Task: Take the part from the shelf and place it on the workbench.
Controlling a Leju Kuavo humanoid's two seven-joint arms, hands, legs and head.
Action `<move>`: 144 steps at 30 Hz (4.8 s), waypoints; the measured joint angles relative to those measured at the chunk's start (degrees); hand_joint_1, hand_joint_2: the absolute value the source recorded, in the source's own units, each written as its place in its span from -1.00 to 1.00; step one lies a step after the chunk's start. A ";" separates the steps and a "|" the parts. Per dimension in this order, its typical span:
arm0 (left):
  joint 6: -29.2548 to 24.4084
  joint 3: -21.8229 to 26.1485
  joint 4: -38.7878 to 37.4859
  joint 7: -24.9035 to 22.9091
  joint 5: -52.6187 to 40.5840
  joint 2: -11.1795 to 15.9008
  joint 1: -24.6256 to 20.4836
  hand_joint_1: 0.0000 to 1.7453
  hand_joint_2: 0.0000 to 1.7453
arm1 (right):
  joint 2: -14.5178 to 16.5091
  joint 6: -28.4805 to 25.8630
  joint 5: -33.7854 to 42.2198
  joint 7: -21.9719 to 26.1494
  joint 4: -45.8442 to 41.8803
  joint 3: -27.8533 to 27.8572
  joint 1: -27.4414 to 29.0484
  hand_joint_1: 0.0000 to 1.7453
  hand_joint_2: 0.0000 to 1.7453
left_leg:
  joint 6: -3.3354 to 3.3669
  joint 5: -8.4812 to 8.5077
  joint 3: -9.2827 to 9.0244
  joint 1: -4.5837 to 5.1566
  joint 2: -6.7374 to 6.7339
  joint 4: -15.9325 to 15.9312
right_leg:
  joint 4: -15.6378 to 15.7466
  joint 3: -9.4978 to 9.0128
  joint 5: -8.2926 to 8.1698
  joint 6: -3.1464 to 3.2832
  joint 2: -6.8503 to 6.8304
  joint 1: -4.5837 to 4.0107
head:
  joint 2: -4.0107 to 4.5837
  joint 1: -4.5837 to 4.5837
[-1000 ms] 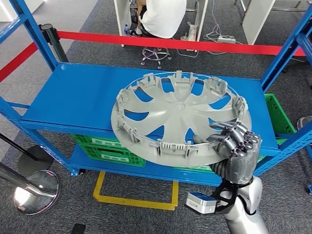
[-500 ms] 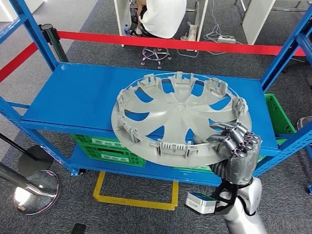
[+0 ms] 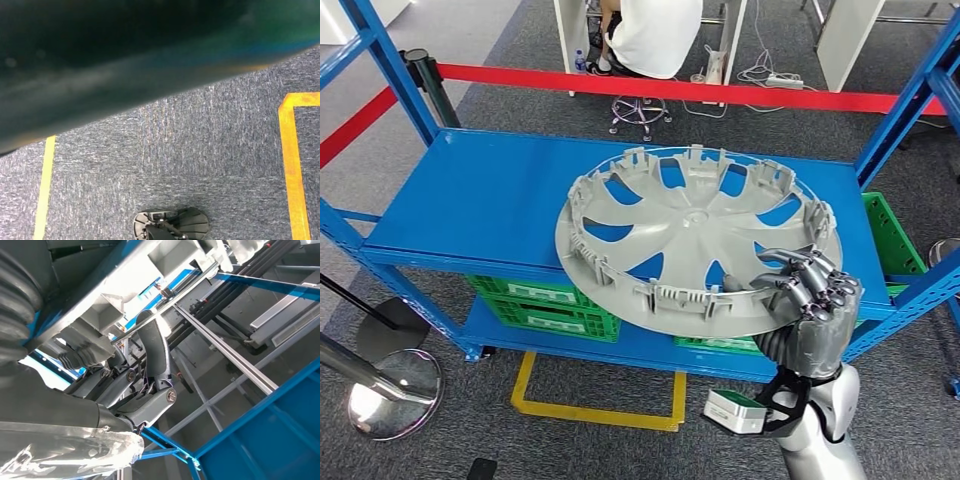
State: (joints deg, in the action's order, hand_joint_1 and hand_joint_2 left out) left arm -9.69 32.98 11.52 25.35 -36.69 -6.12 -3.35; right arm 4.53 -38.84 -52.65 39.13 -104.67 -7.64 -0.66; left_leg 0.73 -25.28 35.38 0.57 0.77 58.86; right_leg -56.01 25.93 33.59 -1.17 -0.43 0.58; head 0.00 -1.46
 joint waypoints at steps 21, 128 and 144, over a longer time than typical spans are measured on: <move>-0.42 -0.05 0.00 -0.96 -0.01 0.21 -0.06 -1.00 -1.00 | 0.90 0.00 0.03 -0.95 -0.09 0.45 0.78 1.00 1.00 | 0.09 0.72 -0.30 -0.23 -0.02 -0.82 | -2.82 3.71 -2.51 -1.39 0.68 0.84 | 0.00 0.15; 1.87 0.01 -0.01 -1.73 0.68 2.92 -0.57 -1.00 -1.00 | 3.77 0.02 -6.88 -6.60 5.97 0.65 -3.12 1.00 1.00 | -3.64 -2.33 -5.02 -2.12 -0.37 0.47 | -0.79 7.86 -8.18 0.51 -0.06 -0.19 | 0.00 0.62; 1.91 0.04 -0.02 -1.78 0.73 2.85 -0.73 -1.00 -1.00 | 3.83 0.02 -7.02 -6.62 6.81 0.65 -3.82 1.00 1.00 | 0.75 3.33 1.10 0.59 -0.66 -1.85 | -0.72 0.73 -2.84 2.70 0.26 -2.63 | 0.00 1.19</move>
State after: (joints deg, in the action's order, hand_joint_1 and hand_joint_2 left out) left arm -7.79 33.02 11.50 23.58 -35.96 -3.27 -4.08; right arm 8.36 -38.82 -59.66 32.52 -97.86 -6.99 -4.48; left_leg 1.48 -21.95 36.48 1.15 0.11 57.01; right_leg -56.73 26.66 30.75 1.52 -0.17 -2.05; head 0.00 -0.28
